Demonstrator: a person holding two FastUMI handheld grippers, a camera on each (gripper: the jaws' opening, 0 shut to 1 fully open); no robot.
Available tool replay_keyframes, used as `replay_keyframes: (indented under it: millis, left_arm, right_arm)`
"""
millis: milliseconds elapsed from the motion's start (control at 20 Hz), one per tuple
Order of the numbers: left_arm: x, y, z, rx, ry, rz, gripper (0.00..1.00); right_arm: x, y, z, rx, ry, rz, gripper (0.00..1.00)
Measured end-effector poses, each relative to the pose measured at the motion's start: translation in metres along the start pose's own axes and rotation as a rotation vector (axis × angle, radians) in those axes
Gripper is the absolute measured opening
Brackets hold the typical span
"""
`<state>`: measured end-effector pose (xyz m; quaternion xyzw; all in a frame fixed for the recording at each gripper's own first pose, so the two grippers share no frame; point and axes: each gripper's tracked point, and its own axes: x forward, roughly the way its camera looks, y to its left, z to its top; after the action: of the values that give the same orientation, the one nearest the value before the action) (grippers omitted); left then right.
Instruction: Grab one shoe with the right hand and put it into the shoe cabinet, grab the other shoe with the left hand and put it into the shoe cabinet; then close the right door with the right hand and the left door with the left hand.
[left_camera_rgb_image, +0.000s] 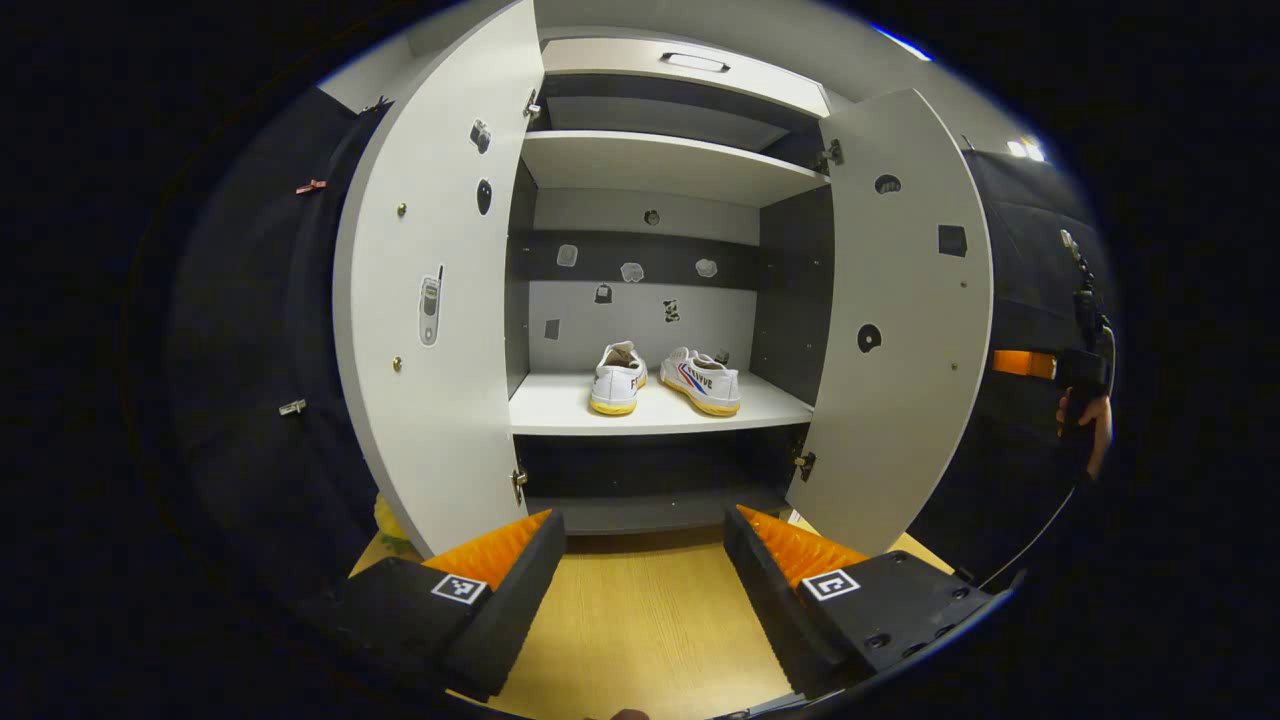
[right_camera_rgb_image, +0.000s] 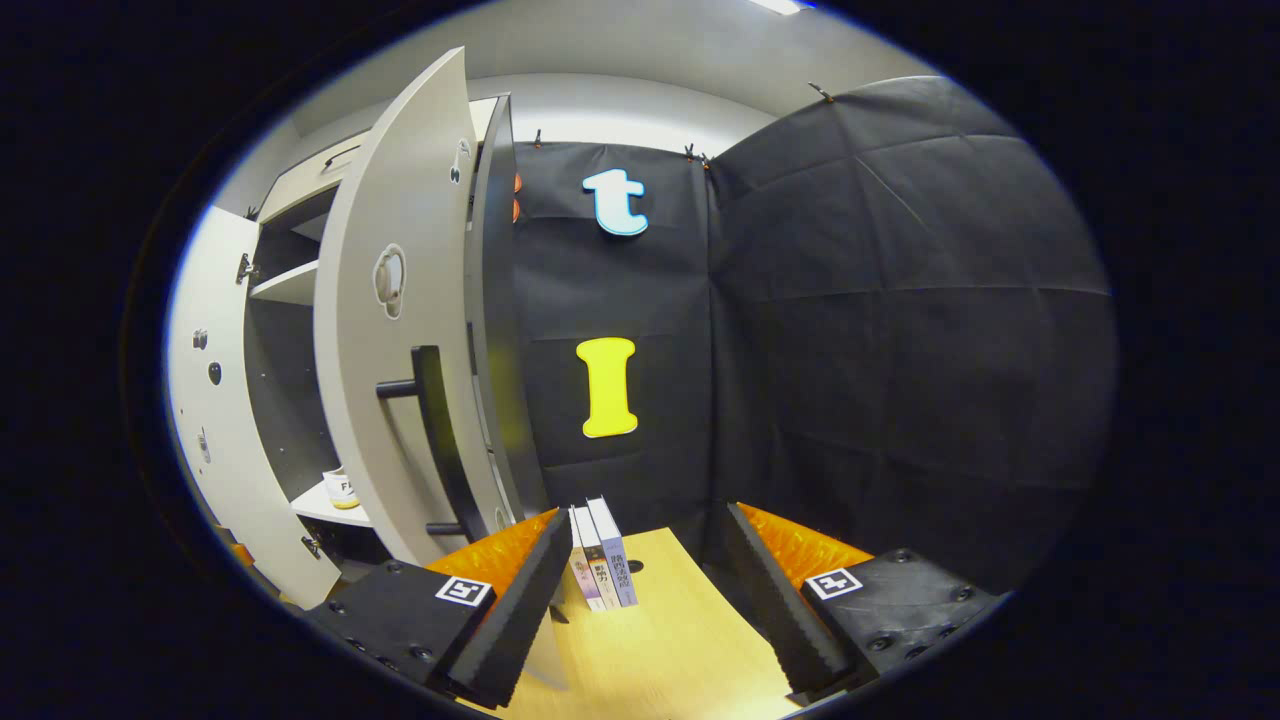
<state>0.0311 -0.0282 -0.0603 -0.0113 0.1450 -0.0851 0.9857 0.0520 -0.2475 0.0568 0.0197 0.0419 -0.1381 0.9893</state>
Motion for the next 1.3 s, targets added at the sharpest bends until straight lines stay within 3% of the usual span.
replay_keyframes:
  millis: [250,400,700,1300]
  left_arm:
    - [-0.004,0.0,-0.016,-0.058,0.03,0.041,0.99]
    - [-0.005,0.011,-0.023,-0.063,0.048,0.072,0.98]
    - [-0.004,0.035,-0.024,-0.07,0.045,0.09,0.98]
    - [-0.034,0.097,-0.028,-0.096,0.02,0.138,0.95]
  right_arm:
    - [0.035,0.034,0.002,-0.038,0.012,0.111,0.98]
    - [0.036,0.034,0.003,-0.047,-0.01,0.105,0.92]
    - [0.027,0.053,0.002,-0.067,-0.014,0.099,0.93]
    - [0.009,0.199,-0.025,-0.059,0.016,0.285,0.93]
